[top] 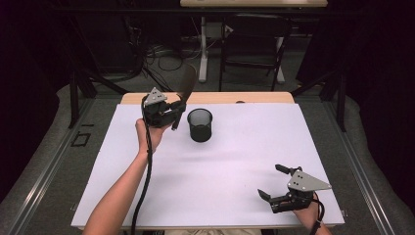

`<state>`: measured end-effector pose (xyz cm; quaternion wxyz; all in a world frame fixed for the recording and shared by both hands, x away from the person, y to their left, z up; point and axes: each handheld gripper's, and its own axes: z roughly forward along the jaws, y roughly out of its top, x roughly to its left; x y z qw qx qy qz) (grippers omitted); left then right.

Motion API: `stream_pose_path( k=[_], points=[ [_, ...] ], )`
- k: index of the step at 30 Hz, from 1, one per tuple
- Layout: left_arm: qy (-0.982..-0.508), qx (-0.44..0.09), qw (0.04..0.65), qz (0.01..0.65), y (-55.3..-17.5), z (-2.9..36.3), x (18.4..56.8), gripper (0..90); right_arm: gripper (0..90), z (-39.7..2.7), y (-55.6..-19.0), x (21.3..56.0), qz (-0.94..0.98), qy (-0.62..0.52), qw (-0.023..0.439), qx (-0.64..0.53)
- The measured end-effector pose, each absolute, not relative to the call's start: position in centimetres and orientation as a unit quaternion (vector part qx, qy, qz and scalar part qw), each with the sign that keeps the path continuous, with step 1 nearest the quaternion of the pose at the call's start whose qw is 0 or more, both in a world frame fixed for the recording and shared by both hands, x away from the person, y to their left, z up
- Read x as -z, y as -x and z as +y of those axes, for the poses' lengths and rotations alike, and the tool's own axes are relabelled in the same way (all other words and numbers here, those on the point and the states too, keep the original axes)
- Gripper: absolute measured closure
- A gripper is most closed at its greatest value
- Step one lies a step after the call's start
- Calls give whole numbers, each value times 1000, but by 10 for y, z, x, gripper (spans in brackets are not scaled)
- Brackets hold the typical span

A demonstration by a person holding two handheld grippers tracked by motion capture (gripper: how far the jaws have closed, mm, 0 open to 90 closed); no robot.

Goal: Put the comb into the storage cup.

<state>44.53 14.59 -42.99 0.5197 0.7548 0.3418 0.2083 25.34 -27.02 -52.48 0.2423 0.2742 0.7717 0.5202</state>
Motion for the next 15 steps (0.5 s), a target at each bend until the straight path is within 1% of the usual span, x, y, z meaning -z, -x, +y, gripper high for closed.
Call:
stream_pose_path(
  k=[15],
  points=[
    [-744,-210,535,341,-452,139,428,725,4,-270,-253,525,773,-275,240,-519]
  ],
)
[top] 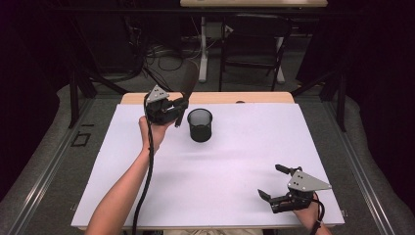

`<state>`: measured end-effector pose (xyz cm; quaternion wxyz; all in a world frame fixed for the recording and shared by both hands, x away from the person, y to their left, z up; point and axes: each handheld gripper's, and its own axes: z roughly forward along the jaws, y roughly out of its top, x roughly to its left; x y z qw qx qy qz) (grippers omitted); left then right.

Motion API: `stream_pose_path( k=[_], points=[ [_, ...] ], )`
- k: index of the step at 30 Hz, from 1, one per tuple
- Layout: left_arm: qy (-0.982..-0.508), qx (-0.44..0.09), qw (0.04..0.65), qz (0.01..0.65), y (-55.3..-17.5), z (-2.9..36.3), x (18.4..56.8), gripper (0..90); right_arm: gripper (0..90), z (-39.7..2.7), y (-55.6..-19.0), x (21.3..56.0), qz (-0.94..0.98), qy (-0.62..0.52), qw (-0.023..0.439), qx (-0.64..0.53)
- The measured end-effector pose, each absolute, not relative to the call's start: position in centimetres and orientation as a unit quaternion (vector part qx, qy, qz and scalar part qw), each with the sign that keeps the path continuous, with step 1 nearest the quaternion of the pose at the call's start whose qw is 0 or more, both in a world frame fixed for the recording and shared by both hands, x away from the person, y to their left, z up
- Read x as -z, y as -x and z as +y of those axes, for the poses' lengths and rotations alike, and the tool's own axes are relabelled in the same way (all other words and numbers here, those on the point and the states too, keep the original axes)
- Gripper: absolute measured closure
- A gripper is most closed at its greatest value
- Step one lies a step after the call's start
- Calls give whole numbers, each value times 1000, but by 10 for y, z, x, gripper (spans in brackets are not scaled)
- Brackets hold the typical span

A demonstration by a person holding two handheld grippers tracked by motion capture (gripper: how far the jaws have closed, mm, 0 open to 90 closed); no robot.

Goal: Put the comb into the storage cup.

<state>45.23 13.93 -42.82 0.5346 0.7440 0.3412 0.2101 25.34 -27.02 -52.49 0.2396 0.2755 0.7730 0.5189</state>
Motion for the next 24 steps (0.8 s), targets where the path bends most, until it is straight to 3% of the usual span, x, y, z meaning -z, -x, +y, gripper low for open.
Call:
stream_pose_path(
  k=[24],
  points=[
    [-719,-221,566,336,-464,131,427,725,4,-270,-253,525,774,-274,240,-517]
  ],
)
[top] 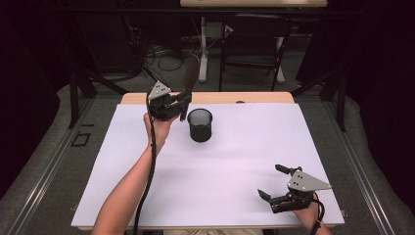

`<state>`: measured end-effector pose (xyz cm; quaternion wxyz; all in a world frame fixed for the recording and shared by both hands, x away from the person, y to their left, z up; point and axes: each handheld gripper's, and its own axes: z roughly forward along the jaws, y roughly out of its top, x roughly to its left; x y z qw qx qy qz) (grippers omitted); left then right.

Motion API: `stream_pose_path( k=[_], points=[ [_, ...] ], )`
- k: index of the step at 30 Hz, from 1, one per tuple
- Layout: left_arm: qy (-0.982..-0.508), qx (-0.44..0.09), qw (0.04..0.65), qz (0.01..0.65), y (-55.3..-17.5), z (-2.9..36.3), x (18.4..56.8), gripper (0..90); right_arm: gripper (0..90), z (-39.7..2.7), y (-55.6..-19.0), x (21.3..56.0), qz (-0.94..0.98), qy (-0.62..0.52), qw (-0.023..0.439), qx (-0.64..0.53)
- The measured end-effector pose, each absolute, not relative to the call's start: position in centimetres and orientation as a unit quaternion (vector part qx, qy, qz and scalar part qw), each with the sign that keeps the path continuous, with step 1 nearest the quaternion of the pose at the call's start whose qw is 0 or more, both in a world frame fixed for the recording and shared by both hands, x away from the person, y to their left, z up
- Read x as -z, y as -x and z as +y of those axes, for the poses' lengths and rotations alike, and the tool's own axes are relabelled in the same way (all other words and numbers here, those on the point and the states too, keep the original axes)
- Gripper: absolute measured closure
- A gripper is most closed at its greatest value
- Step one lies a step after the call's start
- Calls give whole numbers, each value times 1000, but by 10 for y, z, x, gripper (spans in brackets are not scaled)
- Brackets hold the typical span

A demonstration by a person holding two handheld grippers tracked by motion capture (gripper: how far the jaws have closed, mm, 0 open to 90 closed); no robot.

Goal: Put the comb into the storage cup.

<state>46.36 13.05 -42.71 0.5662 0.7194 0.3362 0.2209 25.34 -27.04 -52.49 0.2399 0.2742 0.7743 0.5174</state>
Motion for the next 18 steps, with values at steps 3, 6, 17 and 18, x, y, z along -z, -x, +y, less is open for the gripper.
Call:
stream_pose_path(
  k=[3,6,17,18],
  points=[
    [-717,-220,570,337,-466,130,428,725,4,-270,-253,525,774,-275,240,-518],
    [-713,-225,572,338,-467,130,428,725,4,-270,-254,526,774,-274,240,-518],
    [-702,-240,582,333,-469,127,429,725,4,-270,-254,526,774,-275,239,-518],
    [-703,-240,582,332,-469,126,429,725,4,-270,-254,526,774,-276,239,-518]
  ],
)
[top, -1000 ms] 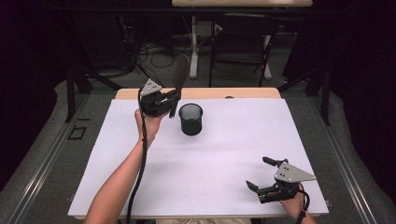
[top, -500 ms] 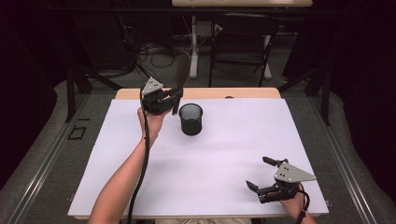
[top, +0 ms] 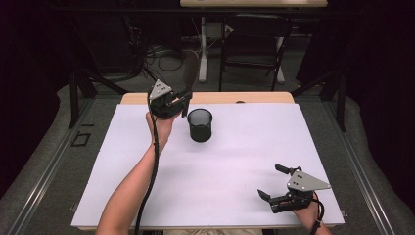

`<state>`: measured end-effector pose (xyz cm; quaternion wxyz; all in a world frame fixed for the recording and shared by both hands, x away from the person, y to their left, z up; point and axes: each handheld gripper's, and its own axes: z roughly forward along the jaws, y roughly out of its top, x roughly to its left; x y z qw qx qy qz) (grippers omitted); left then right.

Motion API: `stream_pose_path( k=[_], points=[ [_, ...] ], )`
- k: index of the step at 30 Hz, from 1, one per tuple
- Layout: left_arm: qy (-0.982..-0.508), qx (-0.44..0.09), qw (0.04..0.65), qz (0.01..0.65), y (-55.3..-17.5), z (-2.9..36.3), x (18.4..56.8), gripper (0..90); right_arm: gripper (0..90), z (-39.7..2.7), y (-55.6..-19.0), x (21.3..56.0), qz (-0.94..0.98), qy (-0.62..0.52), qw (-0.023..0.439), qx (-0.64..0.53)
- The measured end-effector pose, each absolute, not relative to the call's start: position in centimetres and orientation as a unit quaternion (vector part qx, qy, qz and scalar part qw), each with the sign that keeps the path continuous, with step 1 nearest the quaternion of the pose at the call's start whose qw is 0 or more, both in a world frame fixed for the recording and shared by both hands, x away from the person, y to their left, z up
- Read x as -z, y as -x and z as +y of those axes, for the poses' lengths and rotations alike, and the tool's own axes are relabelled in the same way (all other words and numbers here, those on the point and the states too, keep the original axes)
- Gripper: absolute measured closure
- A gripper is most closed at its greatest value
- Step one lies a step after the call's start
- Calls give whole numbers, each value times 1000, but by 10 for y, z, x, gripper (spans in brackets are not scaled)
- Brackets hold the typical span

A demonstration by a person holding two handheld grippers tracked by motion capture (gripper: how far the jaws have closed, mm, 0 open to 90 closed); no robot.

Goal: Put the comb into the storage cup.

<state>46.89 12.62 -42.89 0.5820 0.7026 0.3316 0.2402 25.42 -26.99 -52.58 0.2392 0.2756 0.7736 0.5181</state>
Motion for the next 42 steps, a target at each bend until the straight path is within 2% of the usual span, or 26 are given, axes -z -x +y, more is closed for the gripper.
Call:
stream_pose_path(
  k=[42],
  points=[
    [-710,-236,579,323,-486,101,440,725,0,-271,-254,526,774,-275,240,-517]
  ],
)
